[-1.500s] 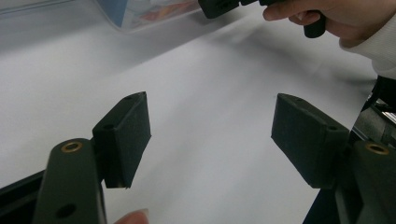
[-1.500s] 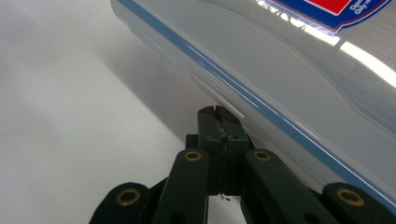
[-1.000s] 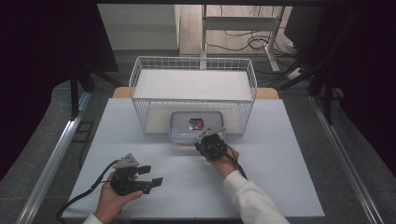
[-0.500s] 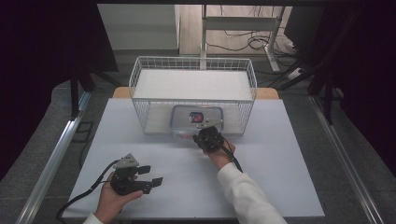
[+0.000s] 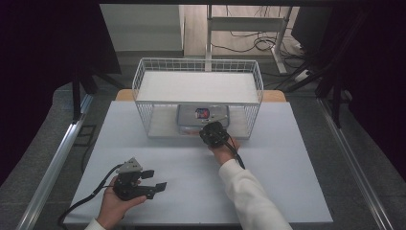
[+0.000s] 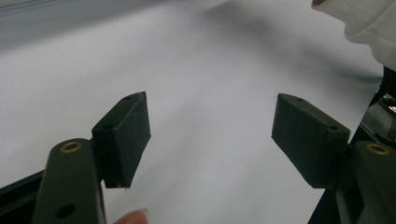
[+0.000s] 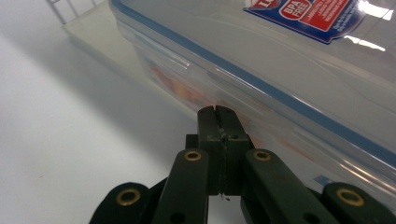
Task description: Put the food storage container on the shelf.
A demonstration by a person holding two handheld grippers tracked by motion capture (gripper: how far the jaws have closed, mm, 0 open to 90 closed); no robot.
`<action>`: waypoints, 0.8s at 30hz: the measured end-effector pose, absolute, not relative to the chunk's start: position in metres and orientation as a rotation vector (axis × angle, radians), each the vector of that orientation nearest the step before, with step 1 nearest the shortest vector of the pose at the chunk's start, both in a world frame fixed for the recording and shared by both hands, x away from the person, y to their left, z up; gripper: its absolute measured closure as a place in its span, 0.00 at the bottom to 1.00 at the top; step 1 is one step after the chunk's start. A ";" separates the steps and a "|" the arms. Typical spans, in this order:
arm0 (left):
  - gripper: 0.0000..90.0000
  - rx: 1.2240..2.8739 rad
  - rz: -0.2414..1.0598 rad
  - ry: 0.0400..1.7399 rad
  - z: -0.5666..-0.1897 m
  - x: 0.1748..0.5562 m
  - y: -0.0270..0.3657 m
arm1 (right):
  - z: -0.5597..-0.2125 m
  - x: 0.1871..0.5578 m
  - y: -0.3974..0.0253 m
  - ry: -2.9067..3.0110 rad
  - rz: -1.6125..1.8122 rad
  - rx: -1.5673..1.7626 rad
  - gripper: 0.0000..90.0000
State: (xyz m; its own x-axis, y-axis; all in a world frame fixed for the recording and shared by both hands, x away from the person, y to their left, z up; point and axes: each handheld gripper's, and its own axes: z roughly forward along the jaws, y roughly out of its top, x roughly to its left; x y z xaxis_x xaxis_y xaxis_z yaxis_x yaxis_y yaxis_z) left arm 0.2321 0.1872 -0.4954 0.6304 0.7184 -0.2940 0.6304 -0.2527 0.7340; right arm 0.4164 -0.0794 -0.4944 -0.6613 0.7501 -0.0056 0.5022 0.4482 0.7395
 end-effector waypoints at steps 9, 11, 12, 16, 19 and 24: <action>0.30 1.966 0.126 1.060 -0.495 0.232 0.187 | -0.494 0.427 -0.080 2.344 1.030 1.099 0.99; 0.30 1.967 0.126 1.060 -0.496 0.232 0.187 | -0.494 0.428 -0.080 2.342 1.033 1.103 0.99; 0.30 1.968 0.125 1.060 -0.496 0.232 0.187 | -0.494 0.429 -0.080 2.339 1.034 1.104 0.99; 0.30 1.969 0.126 1.059 -0.496 0.232 0.187 | -0.495 0.431 -0.081 2.333 1.038 1.112 0.99; 0.30 1.969 0.126 1.059 -0.496 0.232 0.187 | -0.494 0.431 -0.081 2.336 1.033 1.113 0.99; 0.30 1.971 0.128 1.057 -0.496 0.233 0.188 | -0.487 0.423 -0.085 2.351 1.044 1.080 0.99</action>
